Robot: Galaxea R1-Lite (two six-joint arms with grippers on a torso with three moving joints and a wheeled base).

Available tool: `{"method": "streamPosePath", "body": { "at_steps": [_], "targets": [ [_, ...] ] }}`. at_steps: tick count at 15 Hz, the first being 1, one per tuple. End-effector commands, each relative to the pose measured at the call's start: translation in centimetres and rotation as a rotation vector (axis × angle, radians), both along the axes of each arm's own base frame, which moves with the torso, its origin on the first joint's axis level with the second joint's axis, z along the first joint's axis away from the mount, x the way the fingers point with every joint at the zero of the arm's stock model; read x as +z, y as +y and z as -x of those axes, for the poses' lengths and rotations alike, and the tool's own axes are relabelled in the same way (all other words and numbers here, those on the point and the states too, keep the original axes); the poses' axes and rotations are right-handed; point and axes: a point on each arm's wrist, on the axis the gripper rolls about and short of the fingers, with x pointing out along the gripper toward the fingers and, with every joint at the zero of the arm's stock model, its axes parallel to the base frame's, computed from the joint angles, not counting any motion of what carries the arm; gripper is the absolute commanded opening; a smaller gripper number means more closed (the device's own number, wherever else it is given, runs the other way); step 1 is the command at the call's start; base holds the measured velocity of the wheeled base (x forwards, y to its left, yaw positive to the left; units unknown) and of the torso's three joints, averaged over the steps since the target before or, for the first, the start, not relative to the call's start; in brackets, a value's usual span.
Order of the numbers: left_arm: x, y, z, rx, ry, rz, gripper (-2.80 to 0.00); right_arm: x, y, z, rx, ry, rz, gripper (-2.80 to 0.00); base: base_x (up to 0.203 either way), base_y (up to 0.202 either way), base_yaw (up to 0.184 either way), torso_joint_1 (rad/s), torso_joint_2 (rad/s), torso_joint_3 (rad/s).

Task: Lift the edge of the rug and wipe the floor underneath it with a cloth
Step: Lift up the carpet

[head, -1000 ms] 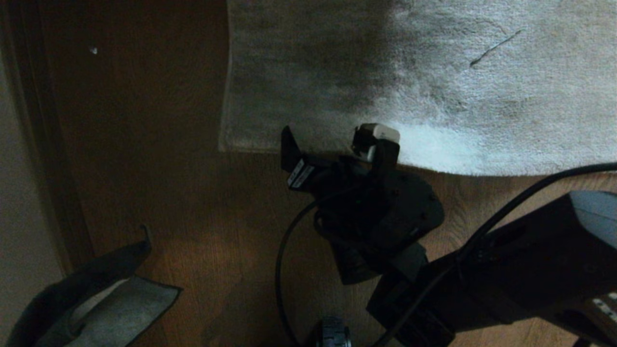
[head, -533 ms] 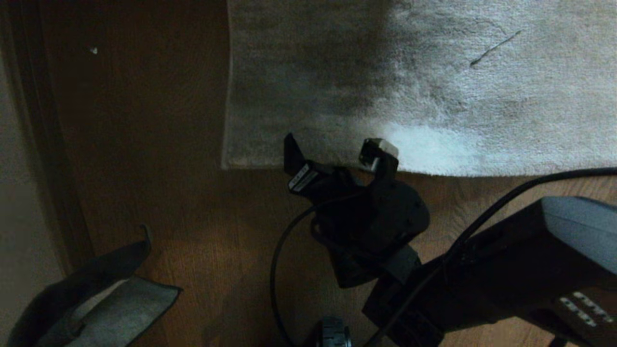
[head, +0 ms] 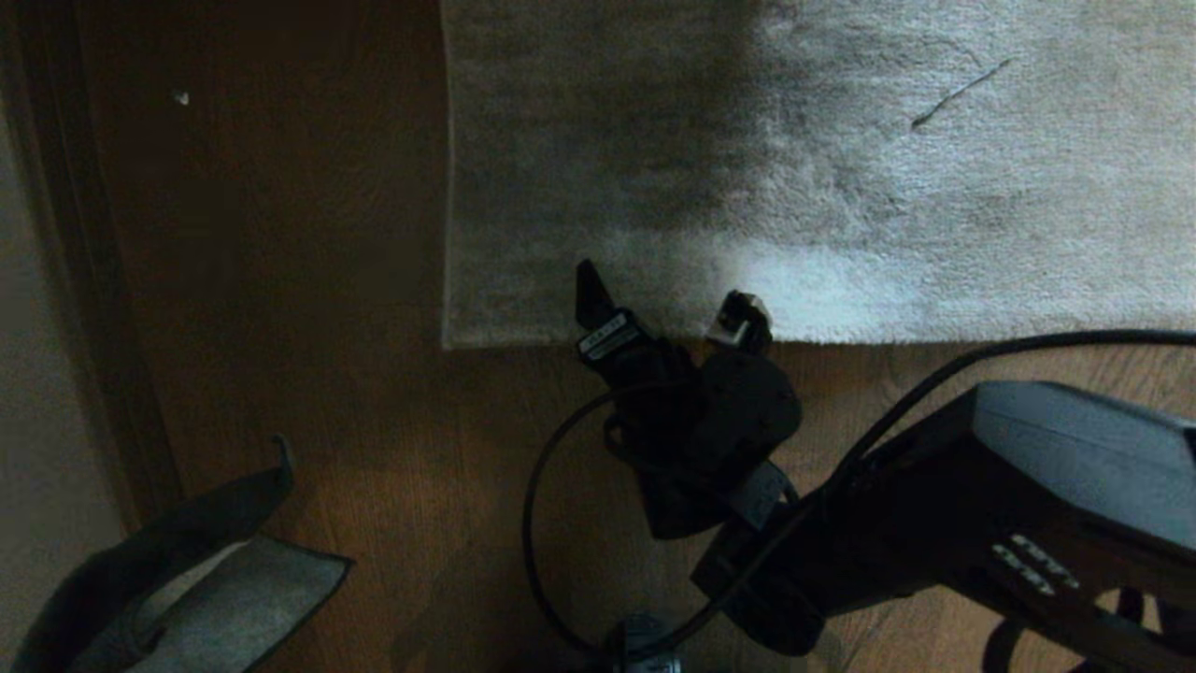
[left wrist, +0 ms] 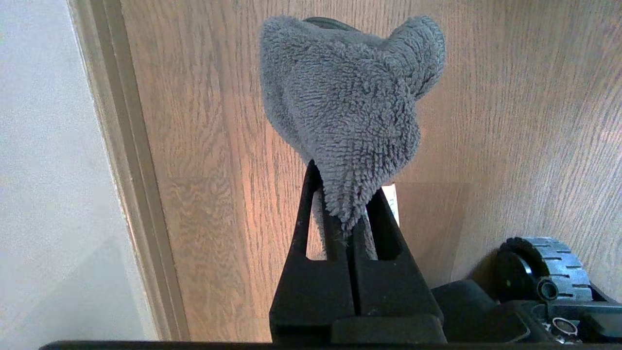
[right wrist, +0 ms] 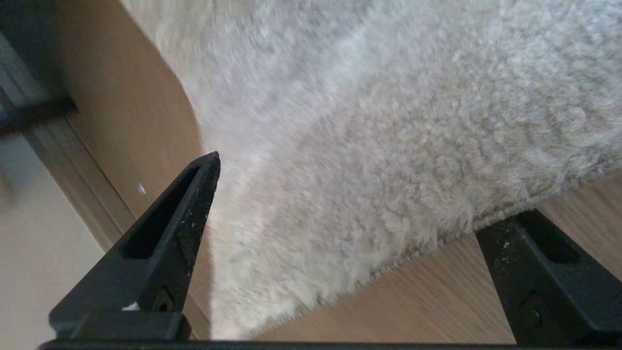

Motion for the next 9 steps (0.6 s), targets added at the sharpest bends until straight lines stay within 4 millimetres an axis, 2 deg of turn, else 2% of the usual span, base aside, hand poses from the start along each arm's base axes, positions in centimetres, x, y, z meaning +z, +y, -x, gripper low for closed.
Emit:
{"method": "streamPosePath", "body": {
  "at_steps": [1, 9],
  "targets": [
    [0.03, 0.00, 0.01, 0.000, -0.001, 0.000, -2.80, 0.17, 0.11, -0.79, -0.007, -0.032, -0.069, 0.00, 0.000, 0.000, 0.000, 0.000, 0.00, 0.000],
    [-0.01, 0.00, -0.01, 0.000, 0.000, 0.000, -2.80, -0.39, 0.77, -1.64, -0.005, -0.041, -0.082, 0.00, 0.000, 0.000, 0.000, 0.000, 0.00, 0.000]
  ]
}}
